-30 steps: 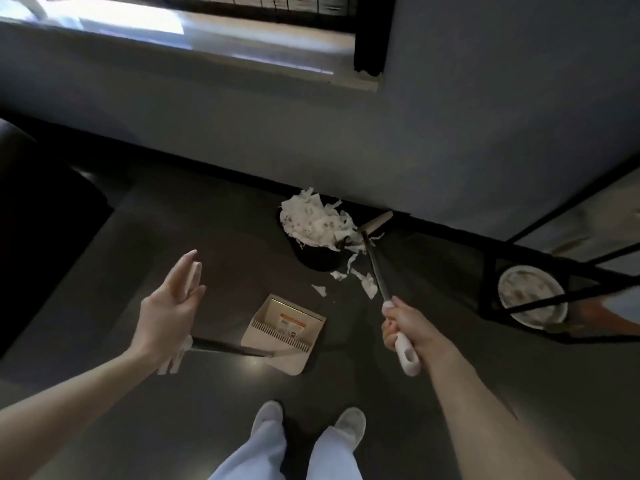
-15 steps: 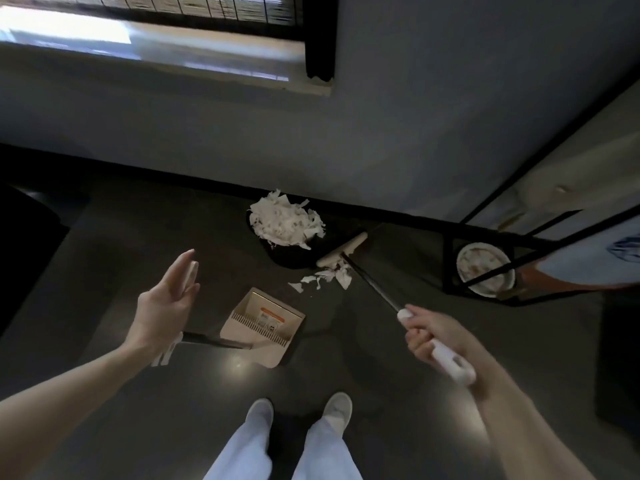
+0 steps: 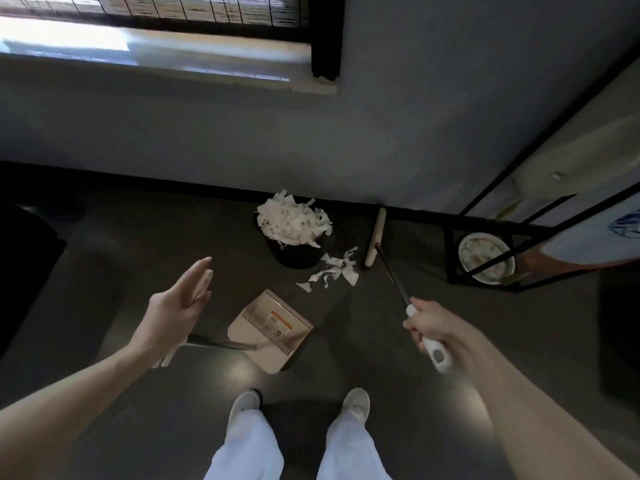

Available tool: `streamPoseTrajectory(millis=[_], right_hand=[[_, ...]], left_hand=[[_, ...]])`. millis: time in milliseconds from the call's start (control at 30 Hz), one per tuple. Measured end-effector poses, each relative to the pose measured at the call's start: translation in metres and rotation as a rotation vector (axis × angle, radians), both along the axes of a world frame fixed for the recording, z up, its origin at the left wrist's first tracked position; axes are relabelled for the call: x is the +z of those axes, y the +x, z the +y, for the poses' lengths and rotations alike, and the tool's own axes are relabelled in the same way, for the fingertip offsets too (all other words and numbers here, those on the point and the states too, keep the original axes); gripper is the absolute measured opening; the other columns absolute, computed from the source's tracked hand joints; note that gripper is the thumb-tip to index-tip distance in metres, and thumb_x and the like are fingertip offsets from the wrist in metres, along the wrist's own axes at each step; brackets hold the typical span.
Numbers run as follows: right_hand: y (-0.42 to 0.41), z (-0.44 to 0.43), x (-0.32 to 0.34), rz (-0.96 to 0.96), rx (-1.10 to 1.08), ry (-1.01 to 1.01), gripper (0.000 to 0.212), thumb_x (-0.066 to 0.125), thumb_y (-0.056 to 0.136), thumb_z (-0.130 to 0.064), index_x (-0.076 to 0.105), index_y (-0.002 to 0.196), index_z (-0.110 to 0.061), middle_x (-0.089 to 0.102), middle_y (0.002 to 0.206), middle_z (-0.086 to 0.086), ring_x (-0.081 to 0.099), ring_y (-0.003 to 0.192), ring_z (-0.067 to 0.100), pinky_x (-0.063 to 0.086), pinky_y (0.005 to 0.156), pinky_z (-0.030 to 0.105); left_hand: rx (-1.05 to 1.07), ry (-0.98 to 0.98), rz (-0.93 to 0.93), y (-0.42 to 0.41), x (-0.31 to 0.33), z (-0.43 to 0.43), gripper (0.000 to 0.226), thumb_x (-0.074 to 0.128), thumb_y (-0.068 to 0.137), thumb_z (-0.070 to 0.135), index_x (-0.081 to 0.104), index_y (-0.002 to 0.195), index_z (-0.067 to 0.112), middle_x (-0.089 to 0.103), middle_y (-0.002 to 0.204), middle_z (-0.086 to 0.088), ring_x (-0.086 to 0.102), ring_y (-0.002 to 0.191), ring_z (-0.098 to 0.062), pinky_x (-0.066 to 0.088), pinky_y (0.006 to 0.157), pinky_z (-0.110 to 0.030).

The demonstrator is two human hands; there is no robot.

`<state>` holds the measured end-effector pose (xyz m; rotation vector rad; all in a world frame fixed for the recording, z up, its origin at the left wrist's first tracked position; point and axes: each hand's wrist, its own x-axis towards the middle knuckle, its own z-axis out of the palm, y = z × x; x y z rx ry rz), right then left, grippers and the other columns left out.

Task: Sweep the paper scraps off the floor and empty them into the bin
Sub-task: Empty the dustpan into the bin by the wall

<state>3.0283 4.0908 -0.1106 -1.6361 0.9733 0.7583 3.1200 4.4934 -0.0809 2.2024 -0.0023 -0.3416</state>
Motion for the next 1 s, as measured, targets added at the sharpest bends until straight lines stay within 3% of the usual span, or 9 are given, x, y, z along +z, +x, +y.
streamPoseTrajectory(millis=[100, 167, 367, 567, 700, 767, 867, 1000], right_hand=[[0.001, 0.056, -0.025, 0.052, -0.085, 0.081, 0.075, 0.046, 0.092, 0.002, 0.016, 0.153, -0.029, 0.049, 0.049, 0.005, 0.043, 0.042, 0.012, 0.038, 0.04, 0.024], [-0.005, 0.094, -0.029, 0.099, -0.094, 0.096, 0.075, 0.045, 0.092, 0.001, 0.017, 0.152, -0.033, 0.05, 0.056, 0.006, 0.043, 0.041, 0.01, 0.038, 0.04, 0.023], [-0.031, 0.176, -0.014, 0.15, -0.264, 0.236, 0.073, 0.046, 0.093, 0.001, 0.02, 0.15, -0.036, 0.049, 0.053, 0.003, 0.041, 0.04, 0.006, 0.037, 0.037, 0.02], [-0.053, 0.193, 0.024, 0.067, -0.625, 0.352, 0.057, 0.04, 0.096, 0.005, 0.036, 0.143, -0.028, 0.036, 0.046, 0.001, 0.032, 0.028, 0.003, 0.025, 0.028, 0.01], [-0.055, 0.202, 0.041, 0.005, -0.63, 0.282, 0.061, 0.042, 0.096, 0.006, 0.033, 0.145, -0.028, 0.038, 0.048, 0.0, 0.033, 0.029, 0.004, 0.027, 0.029, 0.011], [-0.046, 0.2, 0.035, -0.038, -0.637, 0.264, 0.065, 0.042, 0.096, 0.007, 0.026, 0.149, -0.028, 0.038, 0.047, 0.0, 0.035, 0.03, 0.004, 0.028, 0.029, 0.013], [-0.018, 0.195, 0.008, -0.084, -0.678, 0.282, 0.067, 0.044, 0.096, 0.003, 0.022, 0.15, -0.031, 0.043, 0.044, -0.001, 0.038, 0.033, 0.004, 0.031, 0.03, 0.015], [0.011, 0.209, -0.041, -0.107, -0.665, 0.274, 0.067, 0.05, 0.097, -0.005, 0.022, 0.15, -0.036, 0.049, 0.043, -0.002, 0.043, 0.037, 0.004, 0.035, 0.032, 0.018]], left_hand=[[-0.049, -0.05, -0.017, 0.009, -0.006, 0.026, 0.07, 0.061, 0.093, 0.005, 0.046, 0.121, 0.067, 0.056, 0.115, 0.027, 0.049, 0.103, 0.025, 0.038, 0.088, 0.0], [-0.102, -0.033, -0.003, 0.019, -0.008, 0.046, 0.068, 0.061, 0.093, 0.008, 0.045, 0.122, 0.067, 0.056, 0.117, 0.024, 0.044, 0.104, 0.03, 0.033, 0.086, 0.006], [-0.23, -0.042, 0.024, 0.043, -0.01, 0.104, 0.066, 0.063, 0.093, 0.012, 0.046, 0.121, 0.069, 0.059, 0.115, 0.017, 0.046, 0.097, 0.031, 0.035, 0.077, 0.007], [-0.309, -0.023, 0.027, 0.054, -0.011, 0.144, 0.064, 0.063, 0.093, 0.015, 0.044, 0.123, 0.068, 0.06, 0.12, 0.009, 0.051, 0.096, 0.027, 0.038, 0.073, 0.004], [-0.329, 0.02, -0.011, 0.054, -0.01, 0.165, 0.067, 0.064, 0.092, 0.014, 0.042, 0.124, 0.069, 0.061, 0.119, 0.005, 0.056, 0.091, 0.021, 0.04, 0.069, 0.003], [-0.311, 0.05, -0.021, 0.055, -0.008, 0.174, 0.067, 0.063, 0.092, 0.014, 0.042, 0.123, 0.07, 0.063, 0.113, 0.005, 0.063, 0.076, 0.008, 0.043, 0.061, -0.001], [-0.294, 0.066, -0.033, 0.053, -0.009, 0.186, 0.065, 0.062, 0.092, 0.015, 0.043, 0.122, 0.07, 0.067, 0.103, 0.007, 0.056, 0.057, -0.003, 0.047, 0.055, -0.011], [-0.288, 0.083, -0.029, 0.054, -0.011, 0.205, 0.062, 0.064, 0.092, 0.018, 0.044, 0.122, 0.068, 0.064, 0.095, 0.009, 0.052, 0.074, -0.014, 0.043, 0.061, -0.006]])
